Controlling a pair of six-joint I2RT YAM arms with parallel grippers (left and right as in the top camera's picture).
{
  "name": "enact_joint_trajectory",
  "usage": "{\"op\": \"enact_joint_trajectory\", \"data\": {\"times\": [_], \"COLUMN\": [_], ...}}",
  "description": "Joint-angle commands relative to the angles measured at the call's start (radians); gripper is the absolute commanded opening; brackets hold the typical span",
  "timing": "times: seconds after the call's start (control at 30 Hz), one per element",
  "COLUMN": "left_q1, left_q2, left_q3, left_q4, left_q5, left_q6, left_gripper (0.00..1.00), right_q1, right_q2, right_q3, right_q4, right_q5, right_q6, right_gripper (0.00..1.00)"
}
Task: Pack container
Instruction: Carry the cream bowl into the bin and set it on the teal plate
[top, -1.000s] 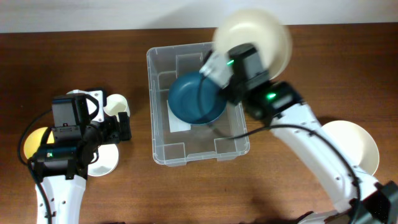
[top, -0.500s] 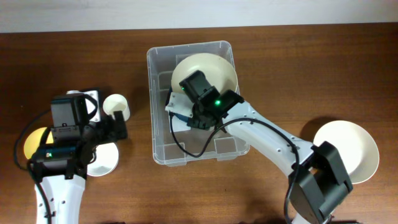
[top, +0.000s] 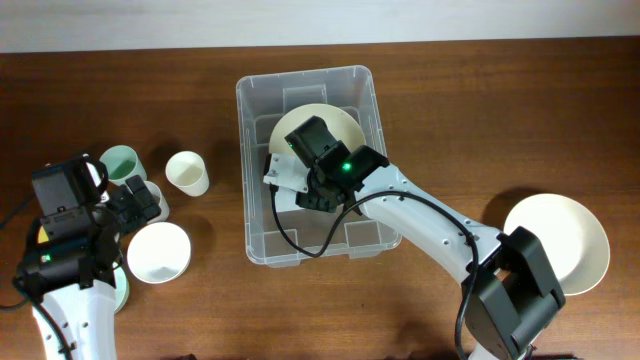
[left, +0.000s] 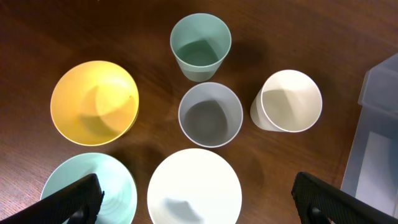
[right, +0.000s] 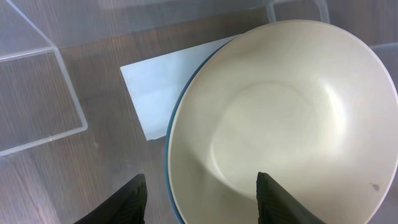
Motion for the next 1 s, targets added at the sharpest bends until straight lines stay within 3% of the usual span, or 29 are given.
{"op": "enact_joint_trajectory", "data": {"times": [0.0,0.13,0.2,0.23,0.33,0.4,0.47,0.73,0.97], "left_q1": [0.005,0.005,0.005,0.005,0.005,0.005,0.005,0.005,0.005], "left_q2": [-0.003,-0.003,-0.003,-0.003,-0.003,-0.003,-0.003,-0.003,-0.003], "left_q3": [0.019,0.019,0.019,0.019,0.019,0.019,0.019,0.019,0.019], "left_q4": [0.0,0.0,0.0,0.0,0.0,0.002,0.006,0.02,0.023], "left_q5": [0.011,0.011,0.011,0.011,0.011,0.014,0.031,0.067,0.077], "left_q6": [-0.013,-0.013,-0.013,-0.013,-0.013,-0.013,-0.013,-0.013,-0.013], "left_gripper": [0.99,0.99,1.0,0.99,0.99,0.99,0.99,0.99,0.99], "right_q1": [0.005,-0.028,-0.083,-0.142,-0.293,-0.399,-0.499,-0.817,-0.946], "right_q2": [-0.071,-0.195,-0.264,-0.31,-0.378,-0.396,-0.396,-0.356,-0.288], "right_q3": [0.013,0.015,0.014,0.014,0.014,0.014,0.013,-0.061,-0.273], "right_q4": [0.018,0.075,0.049,-0.007,-0.161,-0.265,-0.335,-0.415,-0.256], "right_q5": [0.106,0.404,0.536,0.551,0.547,0.521,0.455,0.288,0.263], "right_q6": [0.09,0.398,0.655,0.818,1.113,1.252,1.303,1.352,1.35], "right_gripper": [0.51,0.53,0.63,0.69,0.7,0.82,0.99,0.99,0.99]}}
